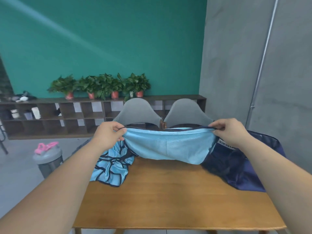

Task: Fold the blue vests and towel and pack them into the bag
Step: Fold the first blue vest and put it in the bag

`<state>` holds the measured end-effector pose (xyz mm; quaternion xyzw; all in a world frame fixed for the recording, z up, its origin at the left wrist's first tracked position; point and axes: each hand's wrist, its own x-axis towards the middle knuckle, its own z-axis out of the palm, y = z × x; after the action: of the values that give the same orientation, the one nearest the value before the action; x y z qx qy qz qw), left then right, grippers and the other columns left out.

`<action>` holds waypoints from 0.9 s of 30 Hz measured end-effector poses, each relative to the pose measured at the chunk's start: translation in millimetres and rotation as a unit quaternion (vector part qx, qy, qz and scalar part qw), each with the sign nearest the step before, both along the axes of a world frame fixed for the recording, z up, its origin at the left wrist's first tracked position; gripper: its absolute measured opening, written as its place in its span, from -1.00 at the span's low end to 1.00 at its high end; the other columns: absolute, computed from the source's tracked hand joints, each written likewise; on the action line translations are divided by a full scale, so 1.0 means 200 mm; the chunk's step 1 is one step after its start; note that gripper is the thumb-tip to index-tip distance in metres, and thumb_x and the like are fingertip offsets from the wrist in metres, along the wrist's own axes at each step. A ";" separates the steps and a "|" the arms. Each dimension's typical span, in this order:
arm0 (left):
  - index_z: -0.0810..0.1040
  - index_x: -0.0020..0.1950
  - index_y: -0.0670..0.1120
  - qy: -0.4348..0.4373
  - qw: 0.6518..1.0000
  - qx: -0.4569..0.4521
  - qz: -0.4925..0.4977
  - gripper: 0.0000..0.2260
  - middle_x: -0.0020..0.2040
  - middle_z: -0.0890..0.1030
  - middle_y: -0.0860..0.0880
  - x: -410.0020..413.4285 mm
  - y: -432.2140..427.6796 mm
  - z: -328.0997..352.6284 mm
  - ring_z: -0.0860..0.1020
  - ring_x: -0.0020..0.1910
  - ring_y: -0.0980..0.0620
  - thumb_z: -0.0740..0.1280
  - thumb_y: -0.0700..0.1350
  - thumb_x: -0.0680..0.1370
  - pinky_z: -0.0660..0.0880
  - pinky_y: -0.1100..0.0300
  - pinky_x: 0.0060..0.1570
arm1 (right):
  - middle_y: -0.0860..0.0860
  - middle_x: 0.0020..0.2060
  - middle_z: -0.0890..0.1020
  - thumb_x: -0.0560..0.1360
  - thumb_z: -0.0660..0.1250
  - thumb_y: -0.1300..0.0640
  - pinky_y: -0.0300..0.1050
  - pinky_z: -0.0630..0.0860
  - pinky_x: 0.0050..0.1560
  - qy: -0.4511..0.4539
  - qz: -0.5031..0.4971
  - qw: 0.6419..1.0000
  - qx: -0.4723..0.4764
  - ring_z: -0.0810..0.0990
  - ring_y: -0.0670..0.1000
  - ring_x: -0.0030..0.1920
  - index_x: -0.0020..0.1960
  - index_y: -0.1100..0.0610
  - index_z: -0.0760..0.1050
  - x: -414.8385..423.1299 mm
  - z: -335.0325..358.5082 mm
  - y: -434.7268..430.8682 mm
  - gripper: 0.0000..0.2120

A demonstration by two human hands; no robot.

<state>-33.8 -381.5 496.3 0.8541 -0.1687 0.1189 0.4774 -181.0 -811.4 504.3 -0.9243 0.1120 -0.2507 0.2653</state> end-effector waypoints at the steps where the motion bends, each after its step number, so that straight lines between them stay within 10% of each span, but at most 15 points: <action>1: 0.67 0.06 -0.13 -0.001 1.000 0.007 0.001 -0.93 -0.12 0.71 -0.12 -0.02 0.00 0.01 0.74 -0.23 -0.04 0.46 -0.15 0.63 0.67 0.15 -0.16 | -0.29 -0.24 0.67 0.51 0.50 0.16 -0.20 0.45 0.02 0.005 0.002 1.000 0.006 0.64 -0.17 -0.10 -0.06 -0.16 0.69 -0.01 0.01 0.00 -0.80; 7: 0.57 0.09 -0.11 -0.026 0.999 0.044 0.014 -0.95 -0.07 0.70 -0.10 -0.15 0.01 0.08 0.73 -0.31 0.05 0.36 -0.14 0.68 0.68 0.00 -0.18 | -0.08 -0.21 0.74 0.57 0.49 -0.01 0.13 0.65 0.12 -0.022 0.026 0.998 0.051 0.71 0.15 -0.04 -0.12 -0.10 0.72 -0.14 0.05 0.00 -0.90; 11: 0.60 -0.07 0.07 -0.113 0.983 0.123 0.072 -0.91 -0.27 0.67 0.13 -0.23 0.03 0.13 0.65 -0.39 0.13 0.42 -0.06 0.64 0.53 0.14 -0.36 | -0.11 -0.19 0.73 0.55 0.50 0.09 -0.15 0.47 0.01 -0.079 -0.032 0.996 -0.010 0.68 0.02 -0.05 -0.08 -0.12 0.70 -0.25 0.10 0.04 -0.89; 16: 0.56 -0.06 0.16 -0.183 0.958 0.174 0.138 -0.90 -0.08 0.64 0.14 -0.33 0.03 0.20 0.63 -0.14 -0.02 0.39 0.05 0.65 0.60 0.00 -0.10 | -0.21 -0.31 0.63 0.51 0.50 0.09 -0.16 0.43 -0.12 -0.130 -0.102 0.985 -0.041 0.61 0.00 -0.16 -0.13 -0.16 0.67 -0.32 0.19 0.12 -0.86; 20: 0.55 0.04 0.07 -0.165 0.957 0.145 0.187 -0.93 0.04 0.52 0.01 -0.40 0.00 0.30 0.56 -0.10 -0.09 0.34 0.04 0.68 0.60 -0.05 -0.07 | -0.11 -0.22 0.64 0.50 0.50 0.01 -0.09 0.44 -0.10 -0.135 -0.121 0.982 -0.042 0.56 0.09 -0.12 -0.07 -0.12 0.69 -0.38 0.27 0.18 -0.97; 27: 0.51 0.14 -0.05 0.008 0.982 -0.178 0.063 -0.94 -0.27 0.74 -0.07 -0.51 -0.01 0.51 0.62 -0.45 -0.08 0.35 -0.12 0.69 0.67 -0.03 -0.28 | -0.06 -0.39 0.66 0.54 0.42 0.07 -0.15 0.46 -0.19 -0.194 -0.105 0.972 0.077 0.69 0.05 -0.22 -0.15 -0.05 0.58 -0.43 0.47 0.27 -0.90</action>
<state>-136.7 -383.2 598.9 0.7654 -0.0865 0.1699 0.6147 -267.1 -758.1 598.1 -0.8177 0.1736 -0.4422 0.3250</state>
